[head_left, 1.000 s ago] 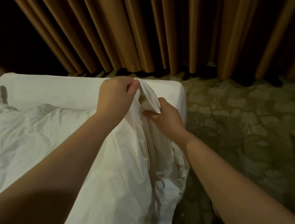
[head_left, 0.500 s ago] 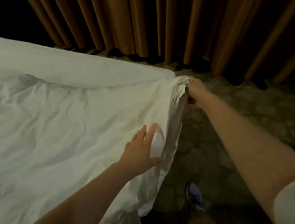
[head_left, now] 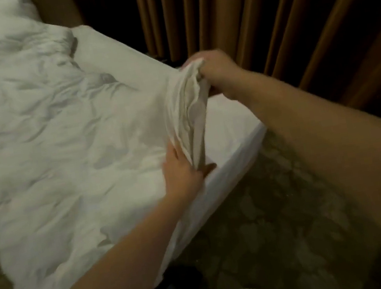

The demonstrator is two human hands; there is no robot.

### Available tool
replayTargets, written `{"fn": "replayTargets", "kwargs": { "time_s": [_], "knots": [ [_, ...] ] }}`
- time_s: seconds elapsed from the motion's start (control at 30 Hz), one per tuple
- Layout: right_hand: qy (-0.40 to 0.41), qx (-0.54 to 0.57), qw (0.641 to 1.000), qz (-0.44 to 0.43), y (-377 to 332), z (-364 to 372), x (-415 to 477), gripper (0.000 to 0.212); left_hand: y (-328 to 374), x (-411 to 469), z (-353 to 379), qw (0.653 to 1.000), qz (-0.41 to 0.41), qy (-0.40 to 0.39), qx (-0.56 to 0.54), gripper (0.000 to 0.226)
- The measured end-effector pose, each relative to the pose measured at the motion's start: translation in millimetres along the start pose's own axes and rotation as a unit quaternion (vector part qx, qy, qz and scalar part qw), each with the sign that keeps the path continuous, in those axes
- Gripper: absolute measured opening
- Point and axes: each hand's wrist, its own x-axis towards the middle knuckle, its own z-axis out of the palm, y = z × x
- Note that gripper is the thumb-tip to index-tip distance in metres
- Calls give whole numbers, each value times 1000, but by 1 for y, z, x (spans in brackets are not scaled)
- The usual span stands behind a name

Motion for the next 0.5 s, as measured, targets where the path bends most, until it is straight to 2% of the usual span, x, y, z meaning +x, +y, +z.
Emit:
{"fn": "replayTargets", "kwargs": {
  "time_s": [0.07, 0.13, 0.2, 0.3, 0.4, 0.5],
  "knots": [
    [83, 172, 982, -6, -27, -31, -8, 26, 16, 2, -15, 984, 39, 116, 127, 114],
    [156, 330, 928, 74, -33, -68, -19, 22, 18, -5, -23, 961, 29, 109, 252, 110],
    [184, 405, 886, 135, -36, -83, -26, 22, 9, -15, -11, 952, -36, 76, 294, 105],
    [146, 394, 901, 104, -50, -66, -38, 25, -8, -19, 4, 969, -116, 70, 208, 86],
    [101, 356, 924, 94, -58, -45, -49, 23, -29, -19, -1, 983, -121, 90, 105, 62],
    [88, 383, 912, 121, -56, -31, -51, 14, -44, -31, 7, 983, -142, 88, 75, 51]
  ]
}}
